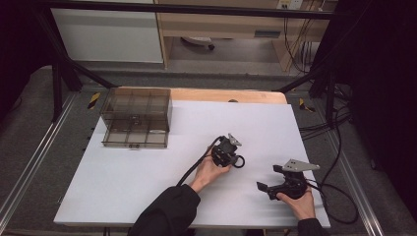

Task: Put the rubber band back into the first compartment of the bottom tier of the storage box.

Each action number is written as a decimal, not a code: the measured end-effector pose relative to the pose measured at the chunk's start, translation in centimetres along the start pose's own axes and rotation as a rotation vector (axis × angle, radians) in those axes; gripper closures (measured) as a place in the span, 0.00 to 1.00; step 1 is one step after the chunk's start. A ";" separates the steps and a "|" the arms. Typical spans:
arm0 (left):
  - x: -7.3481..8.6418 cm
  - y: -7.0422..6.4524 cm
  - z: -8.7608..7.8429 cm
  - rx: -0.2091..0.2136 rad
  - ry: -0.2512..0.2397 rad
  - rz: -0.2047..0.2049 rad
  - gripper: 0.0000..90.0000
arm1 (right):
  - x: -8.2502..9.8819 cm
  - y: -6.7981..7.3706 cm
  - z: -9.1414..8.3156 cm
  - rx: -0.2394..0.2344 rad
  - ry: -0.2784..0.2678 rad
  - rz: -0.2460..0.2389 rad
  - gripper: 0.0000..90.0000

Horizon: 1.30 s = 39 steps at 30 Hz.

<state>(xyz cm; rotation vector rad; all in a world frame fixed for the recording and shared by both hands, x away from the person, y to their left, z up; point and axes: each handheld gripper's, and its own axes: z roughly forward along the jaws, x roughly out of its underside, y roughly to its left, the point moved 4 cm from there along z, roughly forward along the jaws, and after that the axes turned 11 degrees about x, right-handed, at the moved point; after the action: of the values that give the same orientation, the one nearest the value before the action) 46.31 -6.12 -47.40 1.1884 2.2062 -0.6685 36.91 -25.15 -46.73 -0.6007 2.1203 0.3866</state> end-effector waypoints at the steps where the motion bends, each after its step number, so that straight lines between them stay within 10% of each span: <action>1: 0.0 0.0 0.0 0.000 0.001 0.000 0.92 | 0.0 0.0 0.0 0.000 0.000 0.000 0.01; 39: 0.1 -0.7 -3.7 0.059 -0.054 0.019 0.97 | 0.0 0.0 0.0 0.000 0.000 0.002 0.01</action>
<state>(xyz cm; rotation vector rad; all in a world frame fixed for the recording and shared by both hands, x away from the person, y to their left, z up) 44.84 -3.98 -44.65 1.2052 2.1414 -0.7543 36.91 -25.15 -46.72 -0.5985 2.1211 0.3879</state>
